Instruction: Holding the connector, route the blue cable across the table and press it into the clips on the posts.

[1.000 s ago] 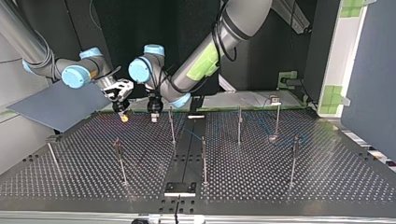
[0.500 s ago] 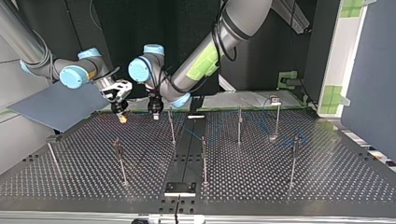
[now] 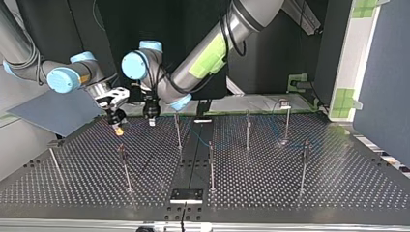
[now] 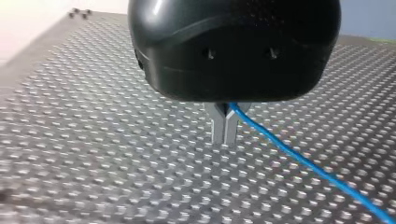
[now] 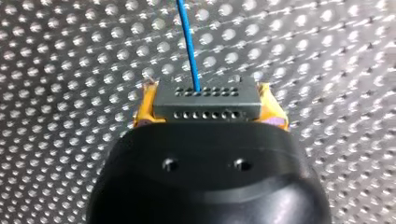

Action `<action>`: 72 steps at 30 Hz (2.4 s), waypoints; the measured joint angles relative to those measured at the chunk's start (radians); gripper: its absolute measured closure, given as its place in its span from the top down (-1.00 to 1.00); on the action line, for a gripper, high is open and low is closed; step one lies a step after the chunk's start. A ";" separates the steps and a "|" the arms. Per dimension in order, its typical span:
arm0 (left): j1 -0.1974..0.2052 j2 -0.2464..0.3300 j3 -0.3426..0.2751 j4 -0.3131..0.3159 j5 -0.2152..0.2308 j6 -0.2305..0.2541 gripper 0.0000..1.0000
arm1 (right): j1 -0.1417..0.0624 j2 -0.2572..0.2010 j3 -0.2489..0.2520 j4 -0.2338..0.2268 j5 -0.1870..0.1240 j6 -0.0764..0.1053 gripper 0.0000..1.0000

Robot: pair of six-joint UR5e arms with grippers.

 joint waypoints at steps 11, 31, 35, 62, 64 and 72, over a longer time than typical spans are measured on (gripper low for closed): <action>-0.041 0.059 -0.002 -0.009 -0.097 -0.058 -0.98 | -0.002 -0.035 0.001 0.081 0.067 -0.063 -1.00; -0.051 0.092 -0.003 -0.006 -0.243 -0.075 -0.98 | 0.005 -0.183 0.005 0.130 0.077 -0.095 -1.00; -0.049 0.110 -0.003 -0.004 -0.243 -0.048 -0.98 | 0.007 -0.196 0.005 0.129 0.069 -0.092 -1.00; -0.042 0.160 0.055 0.013 -0.182 0.184 -0.98 | -0.018 -0.268 0.004 0.040 0.005 0.014 -1.00; -0.038 0.160 0.062 0.014 -0.181 0.202 -0.98 | -0.020 -0.269 0.005 0.029 0.003 0.028 -1.00; -0.024 0.159 0.066 0.015 -0.161 0.235 -0.98 | -0.027 -0.269 0.004 0.010 -0.005 0.062 -1.00</action>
